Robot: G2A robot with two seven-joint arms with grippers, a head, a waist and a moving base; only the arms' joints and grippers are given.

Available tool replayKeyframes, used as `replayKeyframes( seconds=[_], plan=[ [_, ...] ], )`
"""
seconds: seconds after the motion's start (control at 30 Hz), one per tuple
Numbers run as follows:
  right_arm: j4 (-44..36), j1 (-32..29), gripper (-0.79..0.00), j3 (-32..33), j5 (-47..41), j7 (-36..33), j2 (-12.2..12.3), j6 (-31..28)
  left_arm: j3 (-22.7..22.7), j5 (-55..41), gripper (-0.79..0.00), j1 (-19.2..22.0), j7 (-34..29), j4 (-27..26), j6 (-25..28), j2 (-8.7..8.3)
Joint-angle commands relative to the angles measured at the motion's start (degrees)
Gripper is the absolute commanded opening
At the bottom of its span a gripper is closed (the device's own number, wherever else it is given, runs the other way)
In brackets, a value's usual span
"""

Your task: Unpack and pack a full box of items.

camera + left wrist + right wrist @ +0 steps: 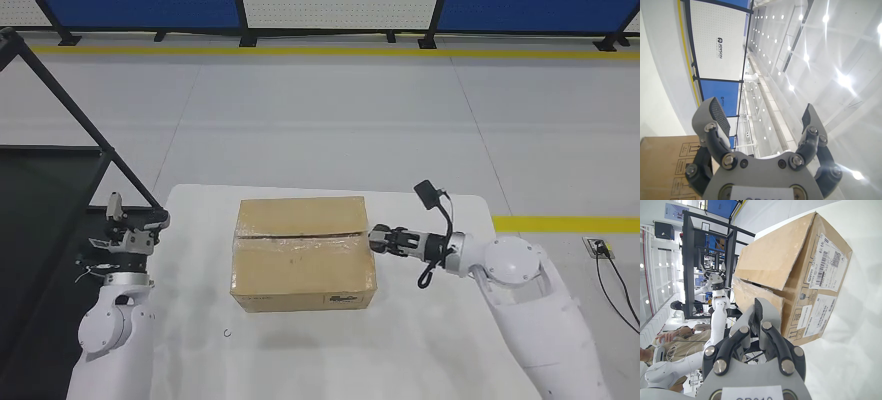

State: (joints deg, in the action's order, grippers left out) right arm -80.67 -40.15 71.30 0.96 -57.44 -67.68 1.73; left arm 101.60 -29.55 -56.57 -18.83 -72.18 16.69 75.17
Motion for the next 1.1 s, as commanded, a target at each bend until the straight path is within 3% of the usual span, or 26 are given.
replayKeyframes(
  seconds=[0.0, 0.63, 1.07],
  plan=[
    [-0.46, 0.28, -0.785, -0.23, -0.26, 0.29, -0.02, 0.15, 0.05, 0.31, 0.000, -0.24, -0.84, 0.26, 0.14, -0.14],
    [-2.52, 4.49, -0.785, -4.68, -1.68, -0.55, -0.43, -0.03, -0.75, 0.91, 0.000, -2.26, -4.55, 1.02, 0.20, -0.93],
    [-3.46, 6.54, -0.785, -7.03, -3.13, 2.33, -1.01, -1.80, -1.36, 1.23, 0.000, -3.01, -5.52, 1.08, 0.77, -1.37]
  ],
)
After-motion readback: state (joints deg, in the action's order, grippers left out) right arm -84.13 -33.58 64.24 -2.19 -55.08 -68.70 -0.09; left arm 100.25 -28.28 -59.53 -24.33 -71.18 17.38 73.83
